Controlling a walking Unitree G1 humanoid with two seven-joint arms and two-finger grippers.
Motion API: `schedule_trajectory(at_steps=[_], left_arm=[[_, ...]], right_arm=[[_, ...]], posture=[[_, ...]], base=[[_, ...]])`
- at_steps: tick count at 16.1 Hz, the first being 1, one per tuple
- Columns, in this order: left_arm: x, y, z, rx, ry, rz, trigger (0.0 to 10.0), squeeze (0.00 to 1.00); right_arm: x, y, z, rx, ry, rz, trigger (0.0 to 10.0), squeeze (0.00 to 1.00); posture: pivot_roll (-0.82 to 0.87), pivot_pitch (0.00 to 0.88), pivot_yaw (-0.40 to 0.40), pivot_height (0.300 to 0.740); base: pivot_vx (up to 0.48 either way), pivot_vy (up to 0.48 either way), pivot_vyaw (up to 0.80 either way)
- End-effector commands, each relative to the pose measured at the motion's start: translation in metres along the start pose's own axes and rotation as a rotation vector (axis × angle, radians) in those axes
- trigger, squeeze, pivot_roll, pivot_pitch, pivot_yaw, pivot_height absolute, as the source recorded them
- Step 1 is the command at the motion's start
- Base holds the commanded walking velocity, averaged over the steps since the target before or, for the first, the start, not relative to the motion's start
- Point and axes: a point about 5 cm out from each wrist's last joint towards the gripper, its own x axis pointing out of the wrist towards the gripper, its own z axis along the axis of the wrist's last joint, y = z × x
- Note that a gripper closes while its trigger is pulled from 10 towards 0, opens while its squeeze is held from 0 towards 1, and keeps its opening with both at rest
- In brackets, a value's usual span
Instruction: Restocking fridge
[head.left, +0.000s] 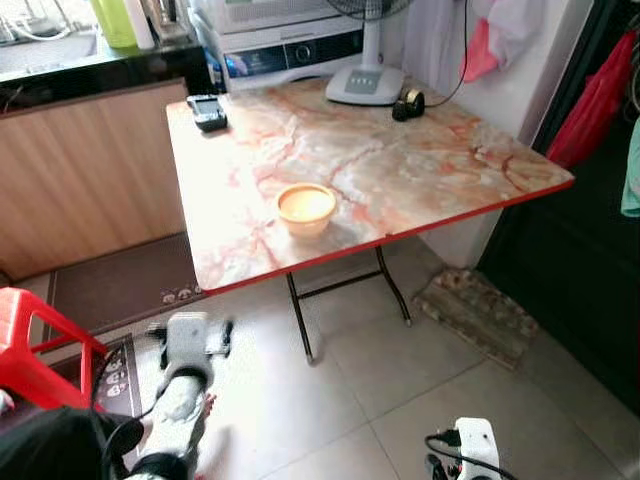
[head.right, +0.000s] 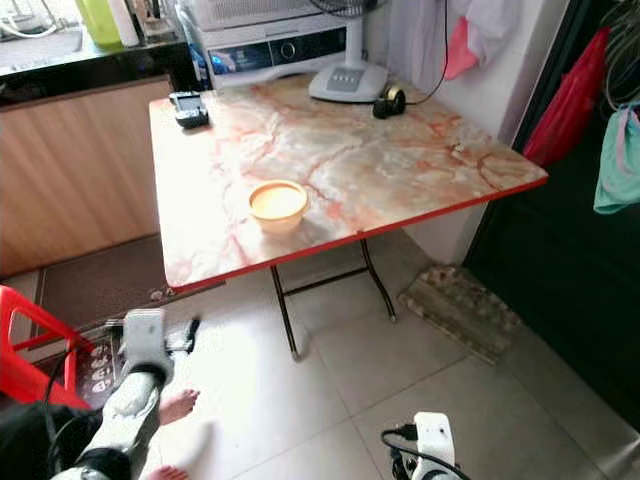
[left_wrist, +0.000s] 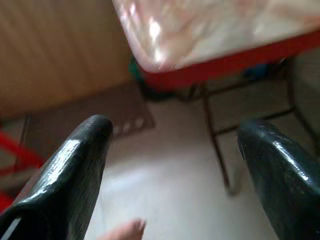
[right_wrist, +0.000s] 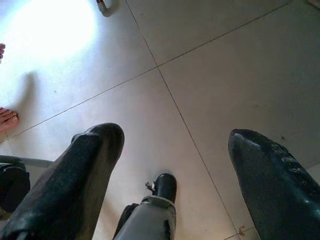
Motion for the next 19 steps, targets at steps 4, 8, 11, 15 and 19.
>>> schedule_trajectory(at_steps=[4,8,11,15,19], left_arm=[[-0.002,-0.005,0.010,0.006,-0.096,-0.027,10.0,0.00],[0.008,-0.013,0.051,0.000,-0.280,-0.043,10.0,0.00],[0.019,-0.013,0.077,-0.047,-0.349,-0.036,10.0,0.00],[0.020,-0.010,0.082,-0.049,-0.366,-0.062,10.0,0.00],[0.019,-0.005,0.085,-0.068,-0.369,-0.058,10.0,0.00]], right_arm=[[0.000,0.001,0.002,-0.003,-0.010,0.003,10.0,0.00],[0.000,0.001,0.003,0.005,-0.022,0.000,10.0,0.00],[0.000,0.002,0.003,0.008,-0.029,0.004,10.0,0.00],[0.000,0.002,0.002,0.031,-0.043,0.008,10.0,0.00],[-0.001,0.001,-0.001,0.024,-0.030,0.010,10.0,0.00]], posture=[[-0.02,0.026,0.032,0.740],[-0.01,0.025,0.033,0.740],[-0.01,0.017,0.035,0.740],[-0.01,0.003,0.037,0.740],[0.00,0.000,0.040,0.740]], base=[[0.000,0.000,0.00],[0.000,0.000,0.00],[0.000,0.000,0.00],[0.061,0.000,0.00],[0.255,0.000,0.00]])
